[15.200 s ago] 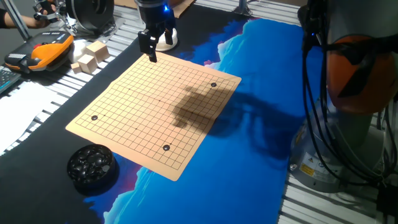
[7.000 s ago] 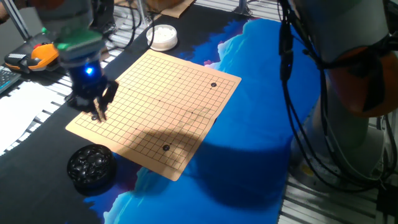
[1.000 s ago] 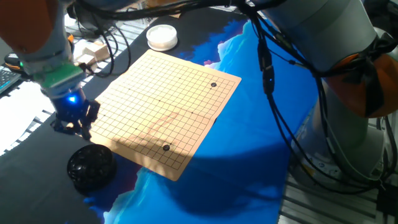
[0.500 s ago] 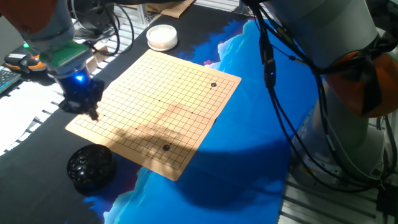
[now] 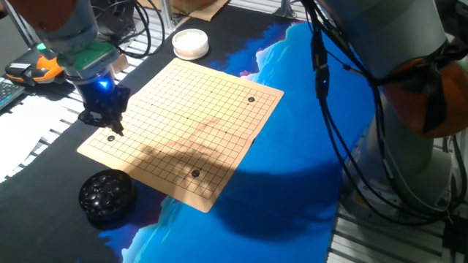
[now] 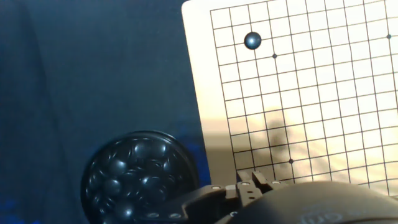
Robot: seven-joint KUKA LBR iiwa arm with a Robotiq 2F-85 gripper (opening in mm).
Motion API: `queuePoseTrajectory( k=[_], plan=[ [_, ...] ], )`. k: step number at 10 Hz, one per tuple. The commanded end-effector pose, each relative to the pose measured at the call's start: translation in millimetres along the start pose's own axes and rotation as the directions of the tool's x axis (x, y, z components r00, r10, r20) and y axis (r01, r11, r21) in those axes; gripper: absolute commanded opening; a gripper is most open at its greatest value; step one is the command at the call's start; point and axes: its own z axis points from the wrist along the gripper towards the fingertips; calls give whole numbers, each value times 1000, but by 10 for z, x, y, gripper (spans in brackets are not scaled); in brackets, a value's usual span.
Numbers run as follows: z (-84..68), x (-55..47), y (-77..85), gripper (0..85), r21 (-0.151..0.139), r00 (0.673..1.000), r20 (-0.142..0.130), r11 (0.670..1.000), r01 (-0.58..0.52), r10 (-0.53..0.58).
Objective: Play the first move as black on the 3-4 point in the upper right corner of the Go board
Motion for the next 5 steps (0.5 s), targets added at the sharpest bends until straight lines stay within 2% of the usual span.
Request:
queuePoseTrajectory(
  k=[1,3,4,5],
  plan=[
    [0,-1,-2,0,-5,1000,-2,1000,-14,13],
    [0,-1,-2,0,-4,998,13,998,-59,60],
    [0,-1,-2,0,-21,996,13,996,-90,90],
    [0,-1,-2,0,-27,995,27,995,-100,101]
  ],
)
